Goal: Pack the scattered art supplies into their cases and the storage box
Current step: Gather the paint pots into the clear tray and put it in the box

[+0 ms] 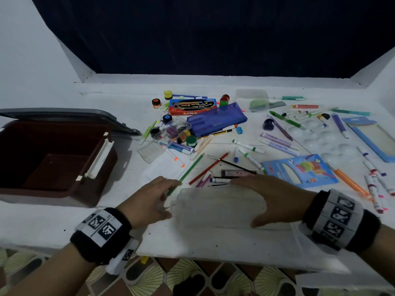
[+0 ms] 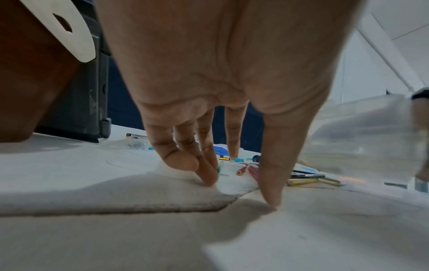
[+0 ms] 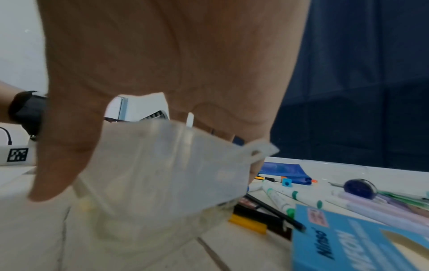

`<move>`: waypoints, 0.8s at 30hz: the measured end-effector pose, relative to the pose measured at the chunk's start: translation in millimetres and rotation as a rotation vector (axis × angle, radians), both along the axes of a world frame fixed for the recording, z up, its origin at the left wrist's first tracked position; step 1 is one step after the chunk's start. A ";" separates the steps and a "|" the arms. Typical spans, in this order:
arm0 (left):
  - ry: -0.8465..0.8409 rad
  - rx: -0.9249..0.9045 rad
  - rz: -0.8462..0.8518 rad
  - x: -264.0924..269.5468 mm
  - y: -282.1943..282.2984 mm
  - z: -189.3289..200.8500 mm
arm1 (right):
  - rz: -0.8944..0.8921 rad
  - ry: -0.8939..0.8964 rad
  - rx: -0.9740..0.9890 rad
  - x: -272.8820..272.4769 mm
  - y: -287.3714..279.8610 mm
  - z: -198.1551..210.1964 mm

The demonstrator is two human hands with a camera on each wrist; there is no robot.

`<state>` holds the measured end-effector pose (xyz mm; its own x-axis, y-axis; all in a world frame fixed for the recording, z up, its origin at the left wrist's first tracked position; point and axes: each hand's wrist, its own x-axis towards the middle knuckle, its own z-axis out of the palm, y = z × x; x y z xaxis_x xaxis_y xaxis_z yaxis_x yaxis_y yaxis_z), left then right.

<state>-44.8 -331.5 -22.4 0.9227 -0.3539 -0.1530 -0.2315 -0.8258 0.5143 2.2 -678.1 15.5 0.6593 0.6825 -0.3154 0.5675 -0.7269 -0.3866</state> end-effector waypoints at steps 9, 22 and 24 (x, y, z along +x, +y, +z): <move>-0.056 -0.058 -0.050 4.2 -7.4 -1.9 | 0.137 0.009 -0.155 -18.6 -3.8 -13.5; 0.050 -0.078 0.012 -11.0 -25.9 13.4 | 0.087 -0.122 -0.157 8.9 29.7 -13.1; -0.020 -0.026 0.037 -1.3 -30.0 7.7 | 0.058 -0.123 -0.136 13.4 29.5 -11.3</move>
